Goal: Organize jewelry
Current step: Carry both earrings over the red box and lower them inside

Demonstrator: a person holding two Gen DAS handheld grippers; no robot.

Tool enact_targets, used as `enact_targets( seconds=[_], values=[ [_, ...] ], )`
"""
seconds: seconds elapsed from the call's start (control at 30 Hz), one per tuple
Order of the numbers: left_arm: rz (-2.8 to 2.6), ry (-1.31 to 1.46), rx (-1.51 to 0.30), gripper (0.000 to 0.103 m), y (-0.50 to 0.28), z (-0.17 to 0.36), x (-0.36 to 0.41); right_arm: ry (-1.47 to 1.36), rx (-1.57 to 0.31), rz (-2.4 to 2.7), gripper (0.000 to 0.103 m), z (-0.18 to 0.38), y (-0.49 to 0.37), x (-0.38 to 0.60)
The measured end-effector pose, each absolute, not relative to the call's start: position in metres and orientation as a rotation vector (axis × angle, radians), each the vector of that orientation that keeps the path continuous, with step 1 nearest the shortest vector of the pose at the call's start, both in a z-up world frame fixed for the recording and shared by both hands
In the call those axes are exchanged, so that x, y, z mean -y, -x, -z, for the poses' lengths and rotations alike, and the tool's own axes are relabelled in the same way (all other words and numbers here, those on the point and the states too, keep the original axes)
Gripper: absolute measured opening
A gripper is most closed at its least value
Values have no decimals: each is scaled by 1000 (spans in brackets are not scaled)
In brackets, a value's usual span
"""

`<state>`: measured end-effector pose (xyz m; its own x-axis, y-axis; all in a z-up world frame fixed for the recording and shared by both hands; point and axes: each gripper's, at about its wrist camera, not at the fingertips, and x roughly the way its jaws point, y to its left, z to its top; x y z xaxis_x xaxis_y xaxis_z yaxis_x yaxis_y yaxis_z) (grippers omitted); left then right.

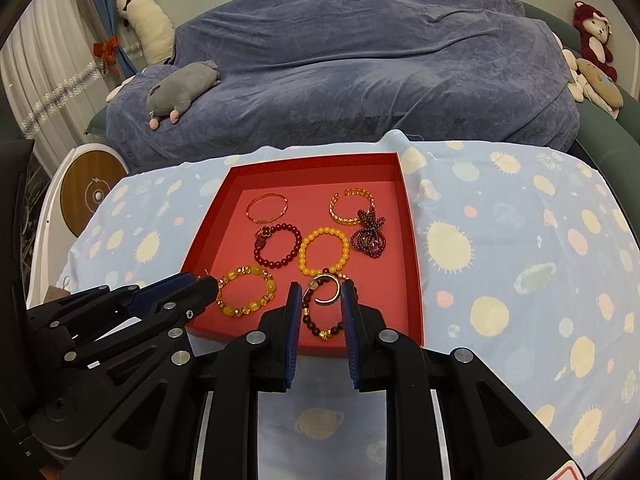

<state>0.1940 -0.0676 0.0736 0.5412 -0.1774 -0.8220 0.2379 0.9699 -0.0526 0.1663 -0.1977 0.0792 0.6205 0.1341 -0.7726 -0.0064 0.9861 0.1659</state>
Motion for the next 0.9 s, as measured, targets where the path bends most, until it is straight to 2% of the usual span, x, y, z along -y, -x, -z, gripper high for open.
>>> enact_targets(
  seconds=[0.9],
  values=[
    [204,-103,-1045,17,-268,-17,70,-157,-982,-72,19,-22,-245,201]
  ],
)
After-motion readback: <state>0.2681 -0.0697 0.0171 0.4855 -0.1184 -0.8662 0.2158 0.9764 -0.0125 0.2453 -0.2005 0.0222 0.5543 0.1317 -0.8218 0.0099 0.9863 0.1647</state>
